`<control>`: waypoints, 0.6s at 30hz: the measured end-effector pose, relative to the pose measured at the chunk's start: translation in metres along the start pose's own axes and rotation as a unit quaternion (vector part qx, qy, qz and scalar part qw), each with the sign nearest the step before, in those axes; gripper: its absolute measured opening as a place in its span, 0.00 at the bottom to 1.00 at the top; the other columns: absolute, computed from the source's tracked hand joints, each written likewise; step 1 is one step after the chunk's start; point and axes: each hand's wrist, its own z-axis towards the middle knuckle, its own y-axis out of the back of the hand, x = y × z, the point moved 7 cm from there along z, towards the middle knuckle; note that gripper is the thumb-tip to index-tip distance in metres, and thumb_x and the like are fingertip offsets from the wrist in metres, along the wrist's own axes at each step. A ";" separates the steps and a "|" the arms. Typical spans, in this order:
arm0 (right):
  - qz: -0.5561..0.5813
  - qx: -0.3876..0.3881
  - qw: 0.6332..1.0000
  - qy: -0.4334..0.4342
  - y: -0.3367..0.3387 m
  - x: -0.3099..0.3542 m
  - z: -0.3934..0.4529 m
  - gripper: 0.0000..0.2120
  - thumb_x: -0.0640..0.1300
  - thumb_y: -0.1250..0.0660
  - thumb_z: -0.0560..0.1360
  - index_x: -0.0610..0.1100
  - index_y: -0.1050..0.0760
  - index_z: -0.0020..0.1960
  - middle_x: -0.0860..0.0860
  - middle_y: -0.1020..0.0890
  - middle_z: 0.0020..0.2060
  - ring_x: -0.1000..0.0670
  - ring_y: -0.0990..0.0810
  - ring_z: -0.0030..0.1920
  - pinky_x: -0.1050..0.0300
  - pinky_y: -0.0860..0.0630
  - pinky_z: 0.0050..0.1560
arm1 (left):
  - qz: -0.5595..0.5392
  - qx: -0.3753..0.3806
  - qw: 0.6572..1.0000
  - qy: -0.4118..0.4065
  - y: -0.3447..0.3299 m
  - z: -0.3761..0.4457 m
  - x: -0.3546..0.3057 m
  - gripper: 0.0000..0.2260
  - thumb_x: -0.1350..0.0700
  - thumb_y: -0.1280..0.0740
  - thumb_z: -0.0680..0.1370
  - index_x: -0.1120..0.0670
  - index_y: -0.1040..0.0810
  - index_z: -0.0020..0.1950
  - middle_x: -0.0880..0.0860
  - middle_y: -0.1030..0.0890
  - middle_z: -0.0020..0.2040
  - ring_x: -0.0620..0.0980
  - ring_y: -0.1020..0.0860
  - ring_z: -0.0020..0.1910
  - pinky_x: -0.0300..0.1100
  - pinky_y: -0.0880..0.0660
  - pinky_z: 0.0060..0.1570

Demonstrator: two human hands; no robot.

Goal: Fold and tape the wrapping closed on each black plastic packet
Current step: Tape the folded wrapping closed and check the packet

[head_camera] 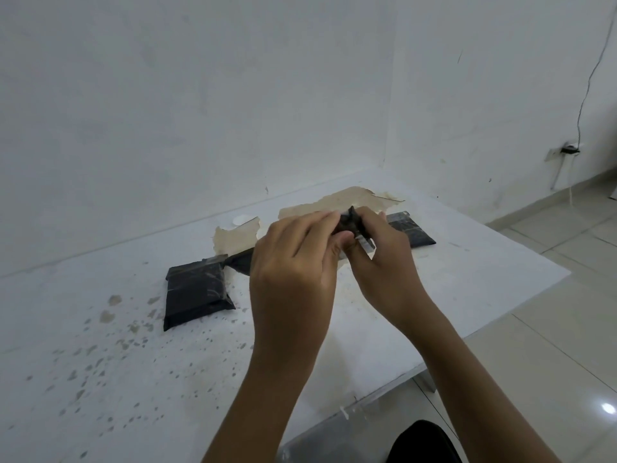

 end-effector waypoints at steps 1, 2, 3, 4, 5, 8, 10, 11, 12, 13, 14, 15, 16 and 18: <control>0.000 -0.004 1.000 0.001 0.001 0.000 0.000 0.17 0.40 0.35 0.81 0.63 0.33 0.46 0.70 0.23 0.38 0.63 0.22 0.41 0.39 0.46 0.78 | -0.006 0.001 1.000 0.003 0.000 0.001 -0.001 0.12 0.54 0.28 0.80 0.60 0.15 0.59 0.54 0.14 0.53 0.53 0.17 0.53 0.48 0.19 0.55; 0.001 -0.008 1.000 0.002 0.001 -0.001 -0.001 0.17 0.40 0.35 0.81 0.62 0.33 0.46 0.70 0.23 0.38 0.63 0.23 0.41 0.40 0.47 0.79 | -0.011 0.003 1.000 0.004 0.000 0.002 -0.002 0.11 0.54 0.29 0.81 0.60 0.15 0.59 0.54 0.14 0.52 0.53 0.17 0.53 0.47 0.19 0.55; 0.003 -0.013 1.000 0.004 0.002 -0.001 -0.001 0.16 0.40 0.35 0.81 0.61 0.33 0.47 0.69 0.23 0.37 0.63 0.23 0.41 0.40 0.47 0.79 | -0.015 0.005 1.000 0.005 0.000 0.003 -0.002 0.10 0.55 0.29 0.81 0.60 0.15 0.58 0.54 0.14 0.52 0.52 0.17 0.52 0.46 0.19 0.54; 0.005 -0.017 1.000 0.004 0.003 -0.003 -0.001 0.15 0.39 0.35 0.81 0.60 0.32 0.47 0.68 0.23 0.37 0.62 0.22 0.42 0.40 0.47 0.79 | -0.019 0.009 1.000 0.006 -0.001 0.004 -0.002 0.10 0.56 0.28 0.80 0.60 0.15 0.58 0.53 0.14 0.51 0.52 0.17 0.52 0.46 0.19 0.54; 0.005 -0.021 1.000 0.004 0.003 -0.004 -0.001 0.15 0.39 0.35 0.81 0.59 0.31 0.47 0.67 0.23 0.37 0.60 0.22 0.42 0.40 0.47 0.79 | -0.025 0.013 1.000 0.007 -0.002 0.005 -0.002 0.09 0.57 0.28 0.80 0.59 0.15 0.58 0.53 0.14 0.51 0.52 0.17 0.52 0.45 0.20 0.54; 0.007 -0.041 0.999 0.005 0.007 -0.006 -0.001 0.20 0.35 0.35 0.79 0.61 0.33 0.45 0.67 0.23 0.37 0.59 0.23 0.41 0.44 0.47 0.80 | -0.045 0.035 0.998 0.011 -0.005 0.009 -0.002 0.08 0.57 0.28 0.80 0.58 0.16 0.57 0.52 0.14 0.50 0.52 0.17 0.51 0.44 0.19 0.52; 0.004 -0.048 0.999 0.012 0.009 -0.008 -0.001 0.21 0.31 0.35 0.78 0.58 0.32 0.45 0.65 0.24 0.36 0.58 0.23 0.40 0.46 0.47 0.80 | -0.052 0.053 0.997 0.013 -0.009 0.012 -0.003 0.08 0.58 0.27 0.79 0.58 0.16 0.56 0.52 0.15 0.50 0.52 0.17 0.50 0.46 0.19 0.51; 0.001 -0.048 0.999 0.018 0.009 -0.010 -0.001 0.19 0.29 0.36 0.77 0.54 0.30 0.45 0.63 0.23 0.36 0.56 0.23 0.40 0.46 0.48 0.80 | -0.049 0.060 0.997 0.011 -0.010 0.012 -0.004 0.08 0.60 0.27 0.78 0.58 0.17 0.56 0.53 0.15 0.50 0.53 0.17 0.49 0.46 0.19 0.50; -0.002 -0.047 0.999 0.022 0.009 -0.012 -0.001 0.16 0.28 0.37 0.76 0.49 0.28 0.45 0.60 0.22 0.37 0.54 0.23 0.40 0.47 0.48 0.80 | -0.044 0.064 0.997 0.008 -0.011 0.012 -0.005 0.08 0.61 0.27 0.78 0.58 0.17 0.57 0.53 0.15 0.49 0.53 0.17 0.49 0.46 0.19 0.50; -0.006 -0.046 0.999 0.025 0.009 -0.014 -0.001 0.13 0.27 0.37 0.76 0.45 0.27 0.45 0.56 0.21 0.37 0.52 0.22 0.40 0.48 0.48 0.80 | -0.040 0.065 0.997 0.005 -0.011 0.011 -0.006 0.08 0.63 0.27 0.77 0.58 0.17 0.57 0.53 0.15 0.49 0.53 0.17 0.48 0.46 0.19 0.50; -0.011 -0.046 0.998 0.029 0.010 -0.015 -0.001 0.11 0.27 0.37 0.76 0.42 0.26 0.45 0.53 0.20 0.37 0.50 0.21 0.39 0.49 0.47 0.80 | -0.039 0.064 0.997 0.004 -0.011 0.011 -0.007 0.09 0.63 0.27 0.77 0.58 0.16 0.57 0.53 0.15 0.49 0.53 0.18 0.48 0.46 0.19 0.50; -0.015 -0.050 0.998 0.032 0.010 -0.015 -0.001 0.10 0.27 0.37 0.76 0.40 0.26 0.45 0.51 0.20 0.38 0.48 0.21 0.39 0.49 0.46 0.80 | -0.039 0.062 0.997 0.004 -0.010 0.011 -0.008 0.08 0.63 0.28 0.78 0.58 0.16 0.57 0.53 0.15 0.49 0.53 0.18 0.49 0.46 0.19 0.50; -0.016 -0.055 0.998 0.037 0.011 -0.016 -0.001 0.09 0.26 0.37 0.76 0.39 0.26 0.45 0.51 0.21 0.37 0.48 0.22 0.38 0.49 0.45 0.80 | -0.042 0.062 0.997 0.005 -0.010 0.011 -0.008 0.08 0.61 0.30 0.78 0.58 0.16 0.57 0.52 0.15 0.49 0.53 0.18 0.48 0.46 0.19 0.50; -0.004 -0.063 0.997 0.046 0.013 -0.016 -0.003 0.09 0.26 0.38 0.75 0.39 0.26 0.45 0.54 0.23 0.36 0.51 0.23 0.37 0.41 0.41 0.77 | -0.055 0.081 0.995 0.005 -0.013 0.011 -0.007 0.10 0.54 0.34 0.80 0.56 0.16 0.57 0.50 0.14 0.49 0.51 0.18 0.49 0.48 0.20 0.51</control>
